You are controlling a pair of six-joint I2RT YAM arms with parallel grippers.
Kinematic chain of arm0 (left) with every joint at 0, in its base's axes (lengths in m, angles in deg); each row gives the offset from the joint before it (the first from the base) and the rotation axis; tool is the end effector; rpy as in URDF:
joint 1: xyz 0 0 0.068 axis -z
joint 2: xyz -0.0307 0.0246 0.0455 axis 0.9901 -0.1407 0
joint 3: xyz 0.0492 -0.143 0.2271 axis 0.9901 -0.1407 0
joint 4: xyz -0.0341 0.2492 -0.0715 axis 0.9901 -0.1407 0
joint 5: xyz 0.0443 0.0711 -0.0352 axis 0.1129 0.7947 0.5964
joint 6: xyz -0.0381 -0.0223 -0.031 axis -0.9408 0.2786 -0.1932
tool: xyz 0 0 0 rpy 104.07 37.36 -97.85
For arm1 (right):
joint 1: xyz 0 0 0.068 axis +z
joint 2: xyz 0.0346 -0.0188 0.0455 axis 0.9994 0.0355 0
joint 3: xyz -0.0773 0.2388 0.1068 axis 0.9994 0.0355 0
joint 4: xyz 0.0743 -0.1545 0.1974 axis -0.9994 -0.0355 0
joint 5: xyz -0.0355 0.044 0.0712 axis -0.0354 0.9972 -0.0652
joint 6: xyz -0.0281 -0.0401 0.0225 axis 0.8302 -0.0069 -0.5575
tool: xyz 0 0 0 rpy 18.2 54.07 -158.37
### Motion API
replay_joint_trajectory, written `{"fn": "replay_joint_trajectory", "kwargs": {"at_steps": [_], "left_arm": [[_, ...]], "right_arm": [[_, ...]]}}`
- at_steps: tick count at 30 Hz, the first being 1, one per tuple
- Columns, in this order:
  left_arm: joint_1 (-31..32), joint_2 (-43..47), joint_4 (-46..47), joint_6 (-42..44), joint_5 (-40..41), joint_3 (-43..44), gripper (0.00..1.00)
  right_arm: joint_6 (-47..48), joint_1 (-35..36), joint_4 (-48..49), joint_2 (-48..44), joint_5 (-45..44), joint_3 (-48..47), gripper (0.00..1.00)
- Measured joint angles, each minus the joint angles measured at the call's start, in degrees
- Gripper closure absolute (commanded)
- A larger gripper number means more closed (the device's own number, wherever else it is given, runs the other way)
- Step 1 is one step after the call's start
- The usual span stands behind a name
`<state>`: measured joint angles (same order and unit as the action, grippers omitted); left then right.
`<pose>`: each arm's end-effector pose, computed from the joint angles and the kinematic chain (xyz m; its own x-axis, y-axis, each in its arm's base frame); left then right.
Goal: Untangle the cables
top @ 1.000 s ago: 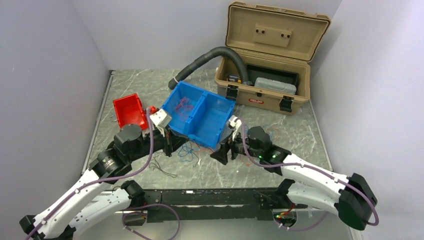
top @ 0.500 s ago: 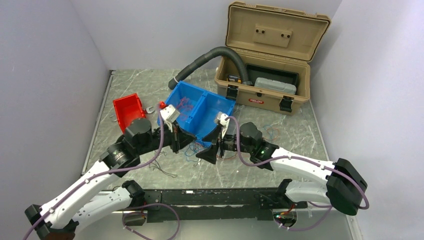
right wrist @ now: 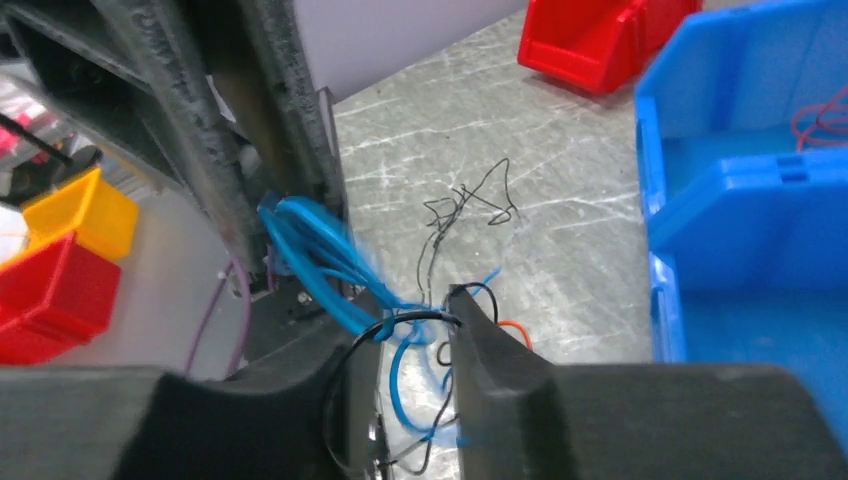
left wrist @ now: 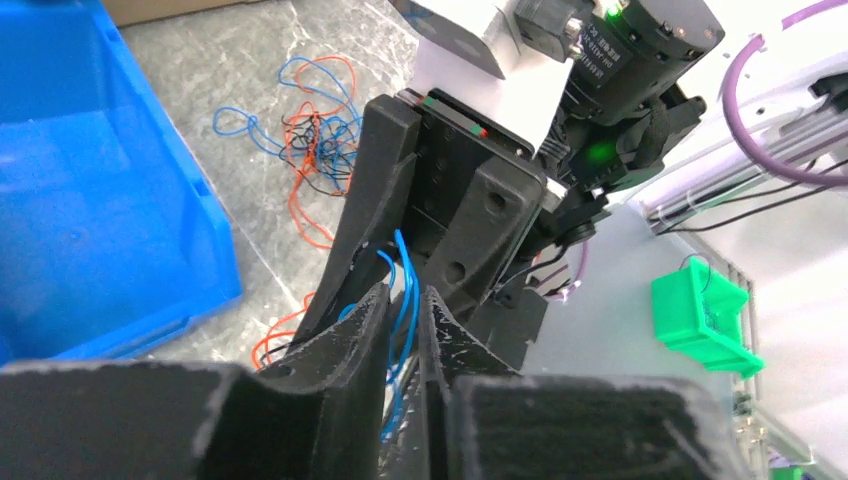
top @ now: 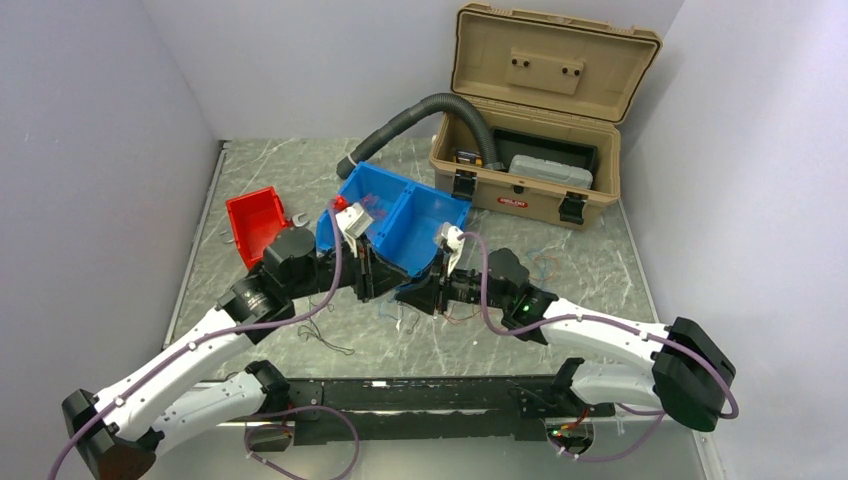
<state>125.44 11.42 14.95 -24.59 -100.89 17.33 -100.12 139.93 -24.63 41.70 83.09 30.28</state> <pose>0.1307 -0.1447 0.3452 -0.5065 -0.0551 -0.8605 0.7837 0.3868 -0.4861 0.1429 0.2090 0.2603 -0.3387 0.0226 -0.9406 -0.9216 0.1936 0.3365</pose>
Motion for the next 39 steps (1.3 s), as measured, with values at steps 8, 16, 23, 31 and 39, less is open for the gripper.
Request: {"fn": "replay_joint_trajectory", "kwargs": {"at_steps": [8, 16, 23, 31, 39], "left_arm": [[0.00, 1.64, -6.80, -1.36, 8.70, 0.98, 0.01], [-0.66, 2.93, -27.63, -6.97, 36.46, 5.75, 0.01], [-2.56, 0.42, -40.61, -14.47, 48.37, 5.75, 0.01], [-4.66, -5.07, -44.50, -22.21, 51.65, 0.13, 0.00], [-7.61, -5.77, -43.60, -26.27, 50.16, -5.99, 0.01]], "right_arm": [[-2.86, 0.00, -4.15, -8.87, -12.15, 4.68, 1.00], [-8.76, -0.02, -28.11, -27.41, -40.87, 4.66, 1.00], [-30.97, -0.46, -64.98, -31.43, -75.10, -3.26, 1.00], [-44.24, -0.55, -83.01, -18.88, -88.96, -12.33, 0.98], [-35.69, -1.29, -72.72, -19.47, -81.66, -5.11, 0.94]]}}
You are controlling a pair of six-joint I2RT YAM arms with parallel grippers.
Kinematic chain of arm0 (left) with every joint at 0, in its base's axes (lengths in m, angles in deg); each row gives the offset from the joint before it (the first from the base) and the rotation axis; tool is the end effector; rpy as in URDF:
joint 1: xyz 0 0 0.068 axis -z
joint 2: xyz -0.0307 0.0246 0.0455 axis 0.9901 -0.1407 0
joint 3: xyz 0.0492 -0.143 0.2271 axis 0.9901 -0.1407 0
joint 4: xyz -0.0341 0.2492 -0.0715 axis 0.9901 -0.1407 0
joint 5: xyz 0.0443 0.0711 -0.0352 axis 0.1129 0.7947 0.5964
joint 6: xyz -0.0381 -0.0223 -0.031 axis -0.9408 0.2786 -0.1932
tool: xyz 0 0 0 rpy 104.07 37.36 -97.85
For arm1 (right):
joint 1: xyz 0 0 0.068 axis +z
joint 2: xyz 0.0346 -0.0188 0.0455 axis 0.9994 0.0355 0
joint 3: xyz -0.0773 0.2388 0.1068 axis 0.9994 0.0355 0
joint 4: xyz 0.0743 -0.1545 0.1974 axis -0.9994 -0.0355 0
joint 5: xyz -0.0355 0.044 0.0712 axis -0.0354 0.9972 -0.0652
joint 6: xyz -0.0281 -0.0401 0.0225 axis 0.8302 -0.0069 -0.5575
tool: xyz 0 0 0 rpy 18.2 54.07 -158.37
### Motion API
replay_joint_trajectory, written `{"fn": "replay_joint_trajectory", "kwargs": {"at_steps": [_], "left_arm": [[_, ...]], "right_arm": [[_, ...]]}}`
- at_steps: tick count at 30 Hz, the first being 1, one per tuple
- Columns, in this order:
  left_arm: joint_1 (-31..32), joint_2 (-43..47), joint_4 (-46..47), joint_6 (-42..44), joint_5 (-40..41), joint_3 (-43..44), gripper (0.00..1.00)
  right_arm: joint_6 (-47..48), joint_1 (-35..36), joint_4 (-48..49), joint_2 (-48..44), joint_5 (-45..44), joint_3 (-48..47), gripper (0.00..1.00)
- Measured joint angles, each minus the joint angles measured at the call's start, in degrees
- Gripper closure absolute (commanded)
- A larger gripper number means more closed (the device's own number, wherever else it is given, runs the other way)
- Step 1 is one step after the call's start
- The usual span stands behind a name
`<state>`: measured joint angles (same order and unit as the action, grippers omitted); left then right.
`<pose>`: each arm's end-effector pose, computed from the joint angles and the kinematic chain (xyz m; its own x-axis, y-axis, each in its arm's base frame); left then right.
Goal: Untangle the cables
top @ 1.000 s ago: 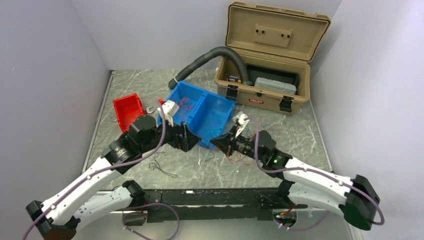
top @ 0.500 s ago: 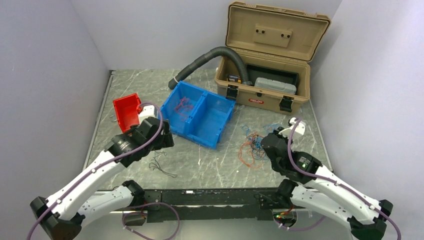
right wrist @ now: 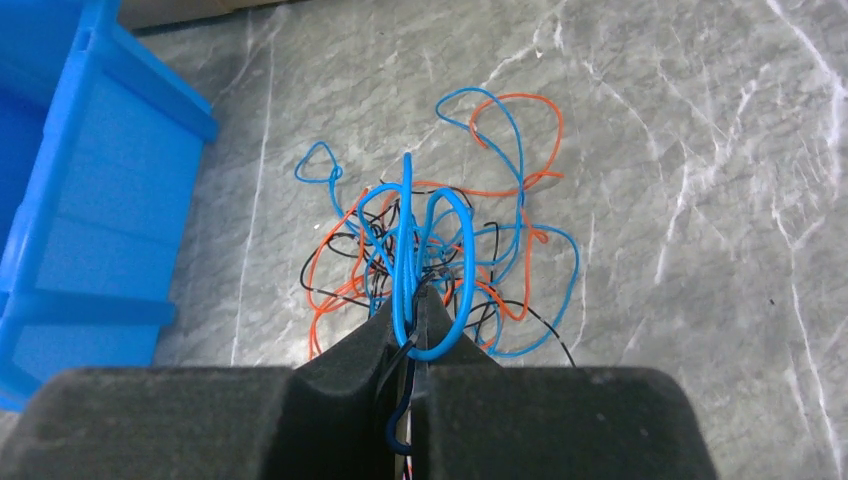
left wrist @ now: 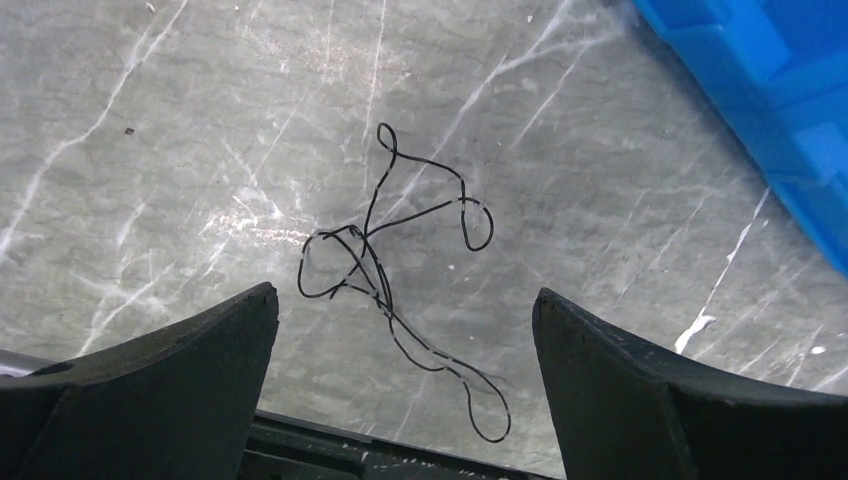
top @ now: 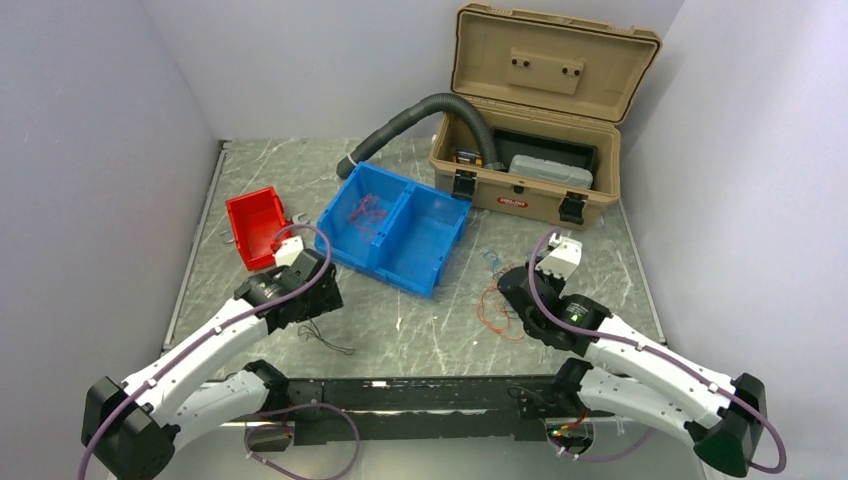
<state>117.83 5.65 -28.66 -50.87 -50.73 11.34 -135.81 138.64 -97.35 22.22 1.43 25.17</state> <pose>0.1391 -0.0819 0.2323 -0.7568 -0.3269 -0.5661 -0.3375 0.9370 -0.0898 0.1163 0.0962 0.2482 -0.3887 0.2657 -0.8822 0.3266 0.9351 0.1378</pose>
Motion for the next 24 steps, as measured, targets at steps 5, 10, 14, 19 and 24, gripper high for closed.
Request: {"fn": "replay_joint_trajectory", "kwargs": {"at_steps": [5, 10, 14, 19, 24], "left_arm": [[-6.60, 2.05, 2.40, -1.51, -4.31, -2.51, 0.01], [-13.27, 4.00, 2.25, -3.34, -6.75, -3.74, 0.01], [-18.78, 3.96, 4.52, -3.65, -11.15, -5.16, 0.01], [-21.99, 0.33, 7.87, -3.67, -17.18, -7.98, 0.04], [-21.99, -3.61, 10.10, -3.13, -20.24, -8.55, 0.15]], "right_arm": [[3.37, -4.90, 4.92, 0.57, 5.51, 2.03, 0.97], [7.76, -12.17, 10.67, 1.46, 13.64, 5.16, 0.97], [10.58, -13.55, 13.88, 1.49, 18.56, 6.23, 0.96], [12.66, -14.01, 16.24, 1.73, 21.57, 6.23, 0.96], [13.88, -14.45, 17.31, 1.57, 23.26, 6.23, 0.94]]}}
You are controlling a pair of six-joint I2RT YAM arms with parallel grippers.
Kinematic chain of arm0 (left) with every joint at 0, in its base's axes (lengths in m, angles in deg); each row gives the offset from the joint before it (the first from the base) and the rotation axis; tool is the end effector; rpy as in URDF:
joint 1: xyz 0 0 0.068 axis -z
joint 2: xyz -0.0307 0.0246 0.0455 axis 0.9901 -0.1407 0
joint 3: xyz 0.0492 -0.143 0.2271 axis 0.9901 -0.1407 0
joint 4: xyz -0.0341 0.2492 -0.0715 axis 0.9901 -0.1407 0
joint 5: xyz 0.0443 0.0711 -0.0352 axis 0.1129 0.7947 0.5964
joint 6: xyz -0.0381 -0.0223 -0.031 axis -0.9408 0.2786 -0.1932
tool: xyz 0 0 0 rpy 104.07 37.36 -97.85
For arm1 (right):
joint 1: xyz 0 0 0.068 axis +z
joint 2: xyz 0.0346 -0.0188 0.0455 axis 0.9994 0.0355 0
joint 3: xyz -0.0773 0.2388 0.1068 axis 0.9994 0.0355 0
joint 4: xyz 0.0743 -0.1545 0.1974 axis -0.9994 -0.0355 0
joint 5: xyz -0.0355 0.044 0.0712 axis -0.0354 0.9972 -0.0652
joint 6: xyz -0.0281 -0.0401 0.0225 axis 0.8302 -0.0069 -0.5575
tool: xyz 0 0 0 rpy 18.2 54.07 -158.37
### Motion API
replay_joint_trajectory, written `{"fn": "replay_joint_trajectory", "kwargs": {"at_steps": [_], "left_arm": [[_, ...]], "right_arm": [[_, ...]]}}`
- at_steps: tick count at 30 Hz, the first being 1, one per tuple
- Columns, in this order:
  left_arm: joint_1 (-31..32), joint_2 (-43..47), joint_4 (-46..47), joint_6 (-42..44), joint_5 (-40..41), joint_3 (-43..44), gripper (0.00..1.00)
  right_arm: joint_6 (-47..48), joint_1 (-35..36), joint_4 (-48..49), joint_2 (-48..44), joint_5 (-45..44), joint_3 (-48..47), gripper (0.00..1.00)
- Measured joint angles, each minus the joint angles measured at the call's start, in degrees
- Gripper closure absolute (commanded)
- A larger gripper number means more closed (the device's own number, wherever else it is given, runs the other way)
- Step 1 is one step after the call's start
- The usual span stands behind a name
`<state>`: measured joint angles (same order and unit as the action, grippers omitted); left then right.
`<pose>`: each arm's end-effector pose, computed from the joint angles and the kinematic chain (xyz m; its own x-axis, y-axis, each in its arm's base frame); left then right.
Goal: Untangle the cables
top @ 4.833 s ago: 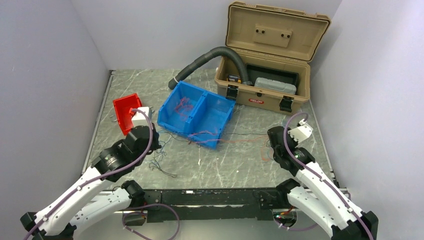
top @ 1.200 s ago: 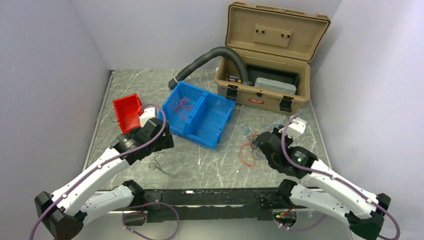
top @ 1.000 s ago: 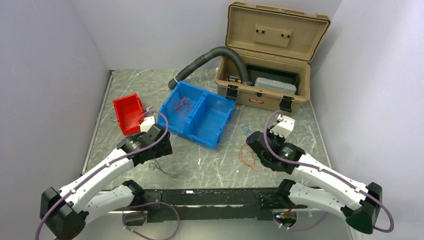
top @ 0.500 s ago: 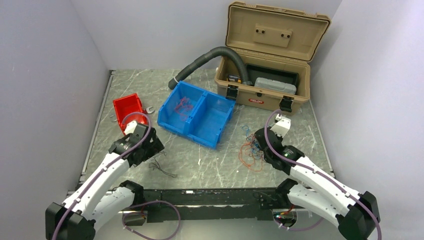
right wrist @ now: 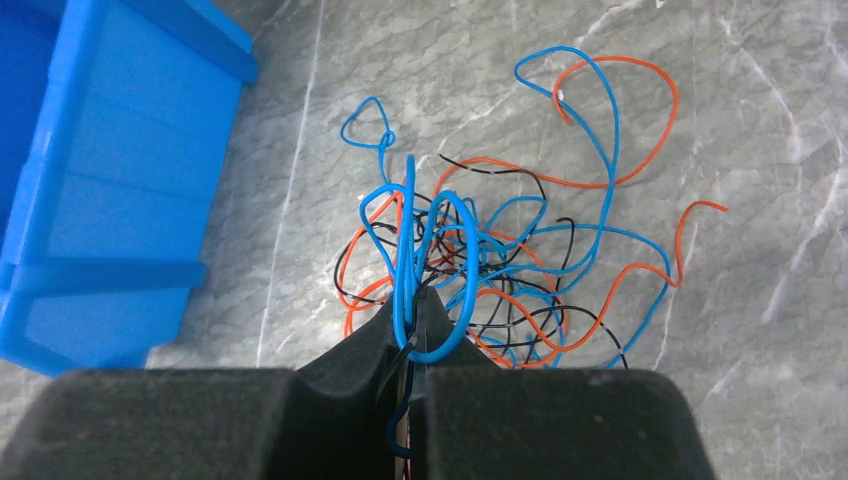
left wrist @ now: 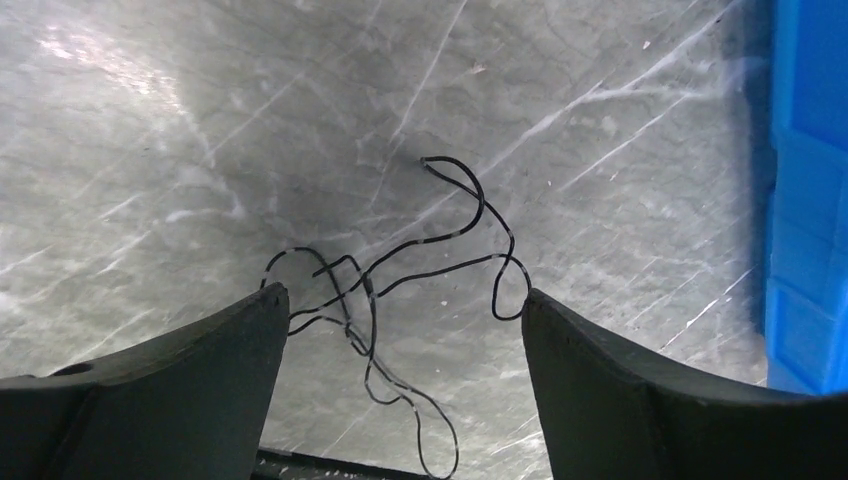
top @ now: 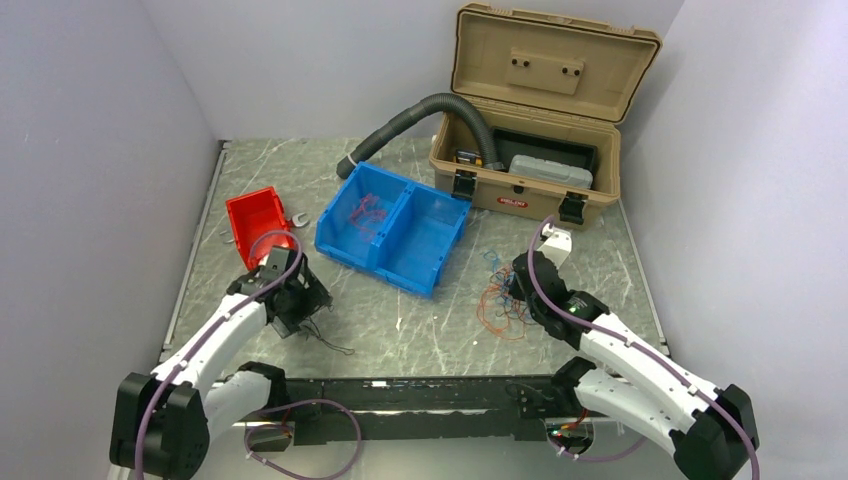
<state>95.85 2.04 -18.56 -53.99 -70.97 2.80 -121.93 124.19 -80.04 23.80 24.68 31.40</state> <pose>0.1629 -0.0371 0.1840 -0.6844 -0.6684 -0.2914 -0.6112 0.7438 -0.2704 0.1498 0.0868 0.2232 -0.5312 0.2940 -0.7946 0.1995 0.9549 0.2199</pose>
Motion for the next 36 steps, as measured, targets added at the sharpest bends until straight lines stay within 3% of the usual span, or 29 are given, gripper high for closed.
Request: {"fn": "replay_joint_trajectory", "kwargs": {"at_steps": [2, 6, 10, 17, 25, 29, 36], "left_arm": [[0.00, -0.76, 2.38, -0.46, -1.18, -1.44, 0.26], [-0.02, -3.21, 4.57, -2.19, -2.27, -3.72, 0.59], [-0.04, -6.14, 4.63, -4.00, -1.42, -2.97, 0.98], [-0.39, -5.09, -2.23, -4.48, 4.94, 2.19, 1.00], [-10.08, -6.01, -9.90, 1.77, 17.84, 27.41, 1.00], [-11.47, -10.60, -7.02, 6.62, 22.62, 34.34, 1.00], [-12.70, -21.18, 4.52, 18.25, 26.69, 35.69, 1.00]], "right_arm": [[0.22, -0.17, 0.57, -0.22, 0.44, 0.00, 0.94], [0.59, -0.42, 1.49, -0.37, 0.94, 0.00, 0.94], [1.11, -0.59, 1.64, -0.90, 1.60, 0.00, 0.92], [1.66, -0.94, 1.64, -2.80, 1.62, 0.00, 0.93], [2.12, -1.07, 1.62, -5.07, 1.88, 0.00, 0.93], [2.58, -1.20, 1.49, -5.86, 1.92, -0.09, 0.93], [3.67, -1.27, 0.52, -5.86, 2.56, -2.14, 0.94]]}}
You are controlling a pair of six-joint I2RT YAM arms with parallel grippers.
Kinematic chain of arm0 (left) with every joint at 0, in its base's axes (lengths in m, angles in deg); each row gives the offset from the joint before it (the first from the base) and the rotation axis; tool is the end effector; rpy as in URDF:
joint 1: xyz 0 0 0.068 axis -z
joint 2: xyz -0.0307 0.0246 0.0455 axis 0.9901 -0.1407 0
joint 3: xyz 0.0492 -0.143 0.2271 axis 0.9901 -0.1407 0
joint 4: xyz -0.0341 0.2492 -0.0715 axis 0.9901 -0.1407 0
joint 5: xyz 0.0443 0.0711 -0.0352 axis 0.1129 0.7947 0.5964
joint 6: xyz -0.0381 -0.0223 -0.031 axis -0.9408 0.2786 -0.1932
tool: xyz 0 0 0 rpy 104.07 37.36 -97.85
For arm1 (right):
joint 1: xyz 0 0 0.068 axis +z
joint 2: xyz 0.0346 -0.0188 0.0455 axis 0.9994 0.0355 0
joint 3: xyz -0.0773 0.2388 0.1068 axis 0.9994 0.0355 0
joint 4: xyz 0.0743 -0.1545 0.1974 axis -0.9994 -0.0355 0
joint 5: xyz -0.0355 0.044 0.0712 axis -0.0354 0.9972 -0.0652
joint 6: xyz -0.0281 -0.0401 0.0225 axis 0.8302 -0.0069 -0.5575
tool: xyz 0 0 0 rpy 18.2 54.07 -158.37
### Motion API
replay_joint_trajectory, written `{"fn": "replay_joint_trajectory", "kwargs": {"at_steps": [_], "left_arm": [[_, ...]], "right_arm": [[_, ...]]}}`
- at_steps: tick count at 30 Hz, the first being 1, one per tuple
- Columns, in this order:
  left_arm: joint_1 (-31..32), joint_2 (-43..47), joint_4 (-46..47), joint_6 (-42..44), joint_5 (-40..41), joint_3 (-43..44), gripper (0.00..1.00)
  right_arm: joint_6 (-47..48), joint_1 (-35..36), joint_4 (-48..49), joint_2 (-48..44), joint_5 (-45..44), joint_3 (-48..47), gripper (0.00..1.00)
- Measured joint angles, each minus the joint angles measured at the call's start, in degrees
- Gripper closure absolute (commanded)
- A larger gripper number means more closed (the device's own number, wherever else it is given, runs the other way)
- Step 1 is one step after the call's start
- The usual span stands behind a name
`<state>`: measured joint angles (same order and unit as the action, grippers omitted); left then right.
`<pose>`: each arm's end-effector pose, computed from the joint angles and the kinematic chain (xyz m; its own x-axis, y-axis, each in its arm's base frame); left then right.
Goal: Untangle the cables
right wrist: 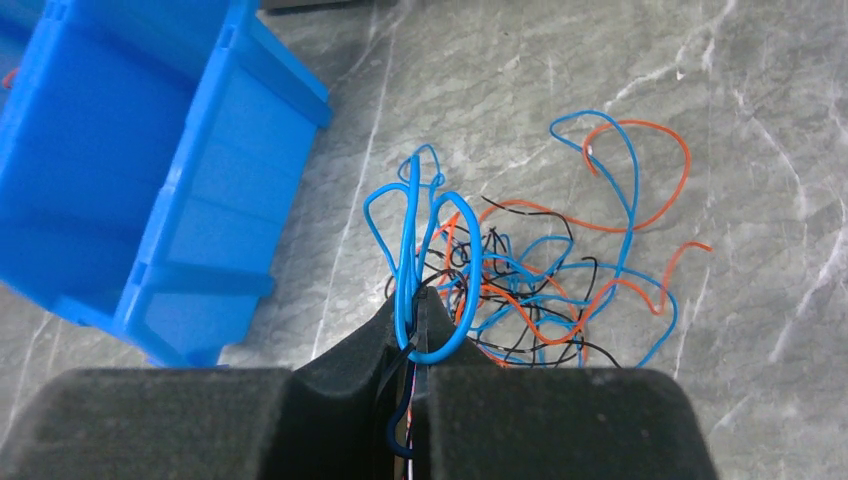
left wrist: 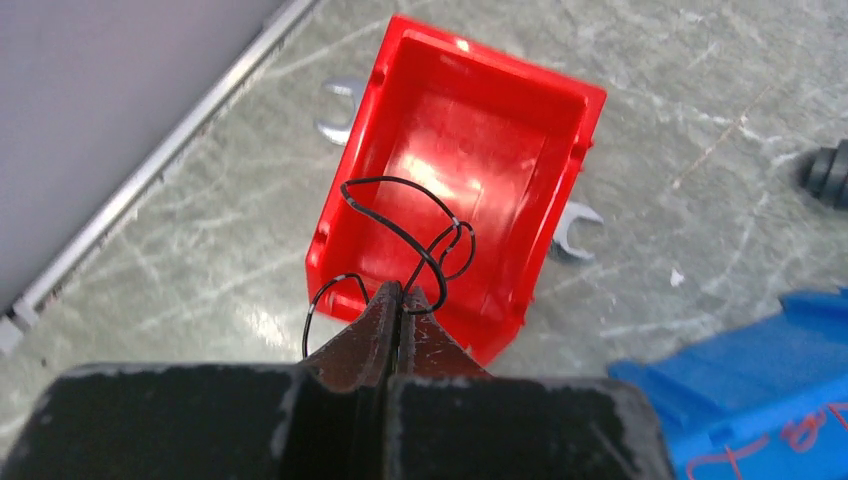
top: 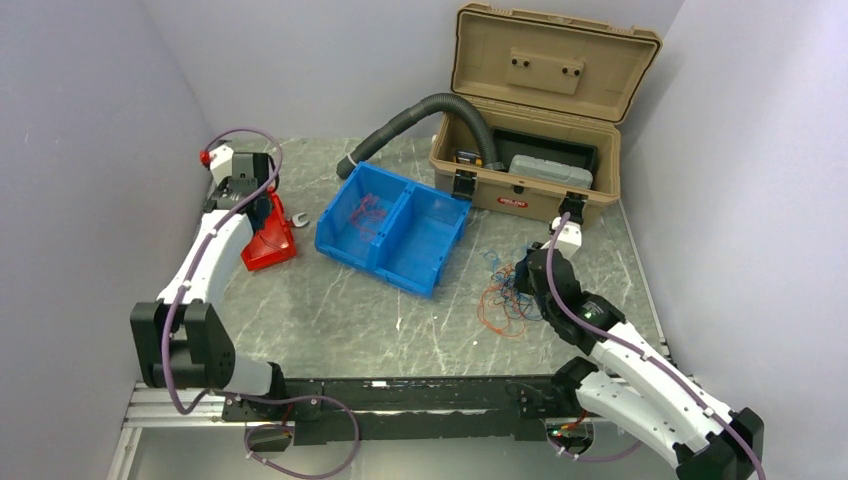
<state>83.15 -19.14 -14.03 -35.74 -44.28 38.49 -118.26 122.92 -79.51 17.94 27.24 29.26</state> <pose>0.2892 0.0126 0.3074 -0.3993 -0.4972 -0.7703 -0.7107 0.6986 -0.0826 0.1435 0.0794 0.2511 -0.4603 0.3146 -0.8302 0.1281 0.9489 0.2885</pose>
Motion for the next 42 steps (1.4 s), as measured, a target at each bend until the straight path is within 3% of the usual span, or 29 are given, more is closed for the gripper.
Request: {"fn": "replay_joint_trajectory", "kwargs": {"at_steps": [7, 15, 22, 28, 31, 35, 39, 40, 42], "left_arm": [[-0.35, -6.95, 17.18, 14.69, 3.41, -0.72, 1.00], [-0.68, -12.59, 25.42, 20.13, 6.01, -1.38, 1.00], [-0.90, -17.92, 24.24, 16.81, 4.39, -2.03, 0.99], [-0.94, -22.23, 18.08, 12.70, 4.15, 0.04, 0.90], [-1.62, -24.65, 14.73, 11.21, 3.37, 3.08, 0.76], [-2.69, -24.15, 12.83, 9.97, 1.81, 3.74, 0.33], [-2.95, -21.66, 10.47, 7.52, -0.44, 3.65, 0.17], [-2.82, -20.55, 9.84, 6.88, -1.16, 3.58, 0.07], [-2.38, -18.08, 9.16, 6.19, -2.25, 3.30, 0.05]], "right_arm": [[0.72, 0.00, -0.87, -0.17, 0.90, -2.89, 0.95], [0.92, 0.00, -2.36, -2.03, 0.85, -3.30, 0.95], [0.33, -0.02, -3.39, -2.51, 0.83, -3.30, 0.96], [0.22, -0.02, -3.67, -2.32, 0.83, -3.41, 0.96], [0.07, -0.02, -3.67, -2.10, 0.83, -3.43, 0.96], [-0.11, -0.02, -3.85, -1.16, 0.83, -3.63, 0.96], [-0.09, -0.02, -3.89, -0.44, 0.81, -3.89, 0.95], [-0.09, -0.02, -3.87, -0.26, 0.83, -4.00, 0.95], [0.52, -0.07, -3.58, 0.26, 1.49, -4.11, 0.97]]}}
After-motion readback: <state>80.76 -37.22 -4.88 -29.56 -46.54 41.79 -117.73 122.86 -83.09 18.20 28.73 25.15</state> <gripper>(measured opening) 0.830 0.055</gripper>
